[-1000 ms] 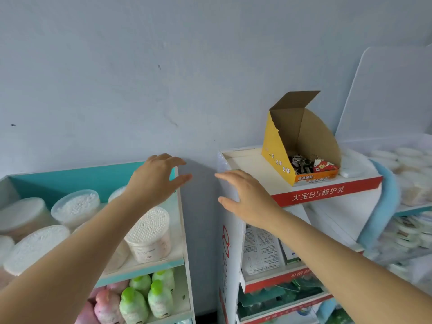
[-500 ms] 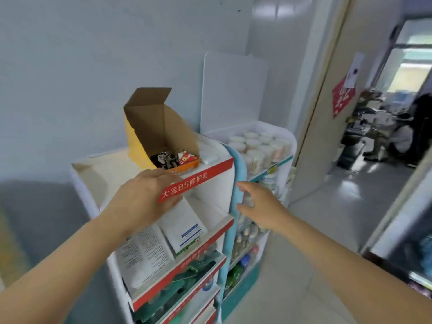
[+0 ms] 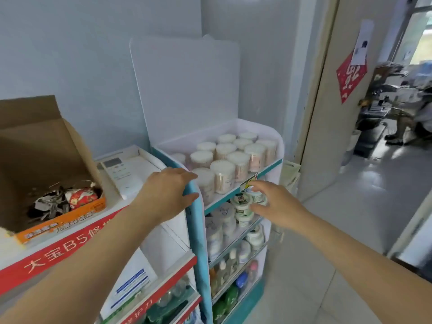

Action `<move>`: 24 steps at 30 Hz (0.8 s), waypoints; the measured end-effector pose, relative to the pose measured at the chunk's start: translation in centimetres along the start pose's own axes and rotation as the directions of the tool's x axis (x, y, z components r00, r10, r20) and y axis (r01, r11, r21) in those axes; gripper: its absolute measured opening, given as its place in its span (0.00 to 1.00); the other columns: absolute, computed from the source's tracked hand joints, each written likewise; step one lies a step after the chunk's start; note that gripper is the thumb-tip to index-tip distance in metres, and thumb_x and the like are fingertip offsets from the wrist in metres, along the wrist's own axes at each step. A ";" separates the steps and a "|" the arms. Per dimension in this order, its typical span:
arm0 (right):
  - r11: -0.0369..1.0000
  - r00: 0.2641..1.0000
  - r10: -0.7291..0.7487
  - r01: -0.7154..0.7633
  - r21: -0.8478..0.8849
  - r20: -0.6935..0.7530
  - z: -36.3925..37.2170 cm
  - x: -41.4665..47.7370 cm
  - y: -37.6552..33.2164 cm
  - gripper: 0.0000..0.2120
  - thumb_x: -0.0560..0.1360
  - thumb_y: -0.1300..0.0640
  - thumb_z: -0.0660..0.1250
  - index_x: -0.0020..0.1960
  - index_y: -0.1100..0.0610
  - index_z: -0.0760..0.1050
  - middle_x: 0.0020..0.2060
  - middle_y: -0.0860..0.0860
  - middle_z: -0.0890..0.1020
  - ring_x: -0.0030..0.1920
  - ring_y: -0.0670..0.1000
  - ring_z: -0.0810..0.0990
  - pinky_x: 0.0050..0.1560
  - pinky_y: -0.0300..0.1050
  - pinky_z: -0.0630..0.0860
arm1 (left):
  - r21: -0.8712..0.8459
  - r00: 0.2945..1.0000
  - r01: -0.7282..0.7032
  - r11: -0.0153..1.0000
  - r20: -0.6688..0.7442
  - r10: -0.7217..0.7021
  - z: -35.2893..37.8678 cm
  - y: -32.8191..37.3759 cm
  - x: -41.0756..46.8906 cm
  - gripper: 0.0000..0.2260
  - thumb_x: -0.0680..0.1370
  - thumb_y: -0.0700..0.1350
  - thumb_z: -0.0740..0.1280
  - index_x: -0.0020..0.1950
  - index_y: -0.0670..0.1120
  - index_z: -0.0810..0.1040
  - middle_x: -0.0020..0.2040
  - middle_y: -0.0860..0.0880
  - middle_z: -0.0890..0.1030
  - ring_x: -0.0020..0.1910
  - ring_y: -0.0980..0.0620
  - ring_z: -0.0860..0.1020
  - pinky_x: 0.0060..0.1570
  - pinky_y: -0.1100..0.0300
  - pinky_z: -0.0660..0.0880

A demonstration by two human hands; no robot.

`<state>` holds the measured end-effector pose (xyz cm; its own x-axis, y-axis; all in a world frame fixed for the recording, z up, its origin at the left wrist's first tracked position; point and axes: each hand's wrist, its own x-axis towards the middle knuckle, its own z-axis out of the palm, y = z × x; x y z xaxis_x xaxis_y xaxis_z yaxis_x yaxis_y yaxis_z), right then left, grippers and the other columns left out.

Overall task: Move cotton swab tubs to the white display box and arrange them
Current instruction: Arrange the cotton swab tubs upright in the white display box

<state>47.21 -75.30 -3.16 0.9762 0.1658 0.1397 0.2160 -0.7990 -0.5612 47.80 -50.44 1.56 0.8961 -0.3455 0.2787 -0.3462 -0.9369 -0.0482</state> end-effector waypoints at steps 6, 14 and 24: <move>0.998 0.996 -0.068 0.068 0.008 0.051 -1.6 6.2 4.2 0.27 0.75 0.54 0.67 0.72 0.50 0.64 0.68 0.48 0.72 0.68 0.49 0.69 0.67 0.46 0.68 | 0.068 0.991 0.103 0.992 0.083 -0.109 2.4 1.3 6.4 0.23 0.77 0.57 0.62 0.71 0.53 0.66 0.63 0.50 0.76 0.61 0.49 0.74 0.61 0.53 0.71; 0.970 0.963 -0.232 0.240 -0.045 0.137 -0.3 13.9 5.0 0.30 0.76 0.53 0.66 0.75 0.49 0.59 0.70 0.48 0.69 0.70 0.49 0.65 0.68 0.45 0.64 | 0.215 0.903 0.051 0.975 0.407 -0.137 5.6 1.2 12.8 0.34 0.66 0.64 0.70 0.68 0.51 0.66 0.61 0.52 0.75 0.59 0.49 0.73 0.56 0.53 0.70; 0.877 0.798 -0.340 0.461 -0.139 0.498 0.7 21.5 2.6 0.43 0.66 0.45 0.75 0.75 0.47 0.58 0.69 0.48 0.68 0.68 0.50 0.66 0.66 0.48 0.67 | 0.262 0.887 0.065 0.963 0.427 -0.176 5.4 0.5 15.3 0.29 0.65 0.64 0.71 0.59 0.49 0.71 0.53 0.52 0.77 0.51 0.49 0.77 0.46 0.57 0.72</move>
<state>68.78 -73.39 -2.22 0.7144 0.6919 -0.1041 0.6364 -0.7044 -0.3144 62.80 -56.48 0.58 0.9744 -0.1639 -0.1536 -0.2020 -0.9385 -0.2800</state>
